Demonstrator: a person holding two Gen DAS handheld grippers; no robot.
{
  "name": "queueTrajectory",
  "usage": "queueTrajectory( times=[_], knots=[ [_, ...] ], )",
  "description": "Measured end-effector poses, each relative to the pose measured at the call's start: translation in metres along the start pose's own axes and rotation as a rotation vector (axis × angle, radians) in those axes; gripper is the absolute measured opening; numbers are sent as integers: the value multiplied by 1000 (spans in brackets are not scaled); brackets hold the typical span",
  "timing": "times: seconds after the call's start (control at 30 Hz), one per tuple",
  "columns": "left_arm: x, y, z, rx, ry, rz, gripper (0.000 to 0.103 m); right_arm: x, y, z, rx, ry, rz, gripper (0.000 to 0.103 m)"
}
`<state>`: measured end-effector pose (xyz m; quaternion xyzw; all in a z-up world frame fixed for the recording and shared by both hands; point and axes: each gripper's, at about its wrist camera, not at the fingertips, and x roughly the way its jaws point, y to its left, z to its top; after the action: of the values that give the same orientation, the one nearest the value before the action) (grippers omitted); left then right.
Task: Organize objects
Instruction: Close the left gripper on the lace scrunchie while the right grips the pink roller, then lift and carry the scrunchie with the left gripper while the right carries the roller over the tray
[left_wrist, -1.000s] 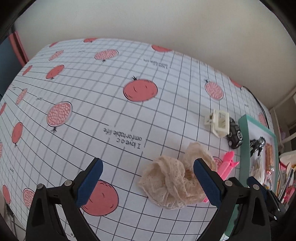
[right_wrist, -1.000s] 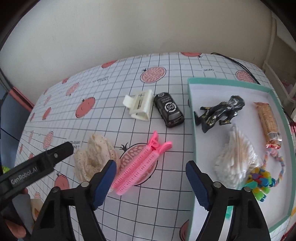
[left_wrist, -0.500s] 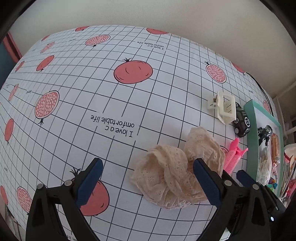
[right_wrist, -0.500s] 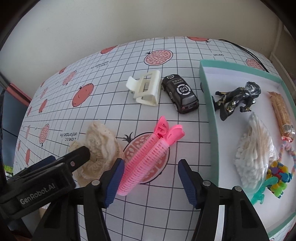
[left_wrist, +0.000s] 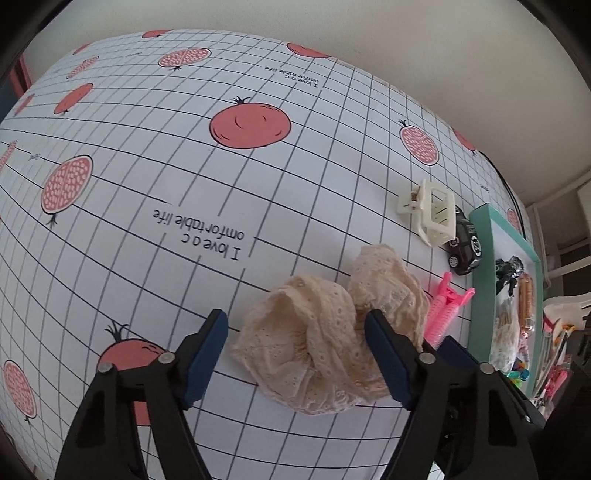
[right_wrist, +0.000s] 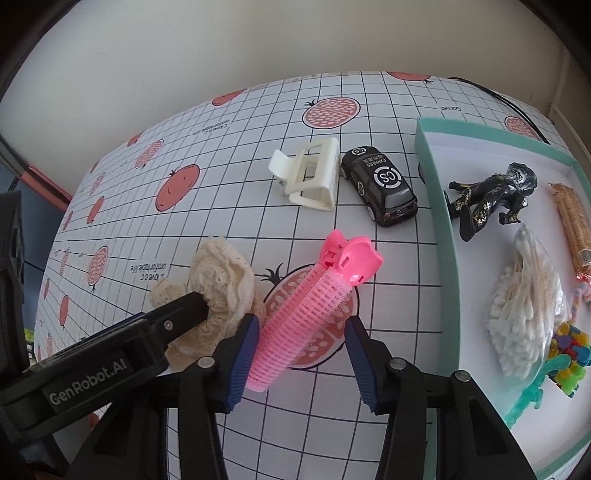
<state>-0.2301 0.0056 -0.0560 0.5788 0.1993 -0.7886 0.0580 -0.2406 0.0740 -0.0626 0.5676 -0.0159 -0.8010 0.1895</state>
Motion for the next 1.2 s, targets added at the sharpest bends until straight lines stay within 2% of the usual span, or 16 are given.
queueTrajectory(
  times=[0.23, 0.43, 0.57, 0.83, 0.97, 1.2],
  knots=[
    [3, 3, 0, -22, 18, -60, 65, 1, 2, 0, -2, -5, 32, 40],
    [3, 8, -2, -40, 28, -94, 31, 2, 3, 0, 4, -1, 71, 32],
    [0, 8, -2, -36, 22, -104, 23, -2, 0, 0, 14, -7, 85, 29],
    [-21, 0, 0, -27, -42, -137, 20, -18, -4, 1, 7, -30, 111, 23],
    [-45, -8, -4, -21, -101, -163, 20, -41, -13, 1, -2, -87, 100, 22],
    [-59, -56, -9, 51, -128, -228, 20, -74, -64, -3, 78, -157, 36, 22]
  ],
)
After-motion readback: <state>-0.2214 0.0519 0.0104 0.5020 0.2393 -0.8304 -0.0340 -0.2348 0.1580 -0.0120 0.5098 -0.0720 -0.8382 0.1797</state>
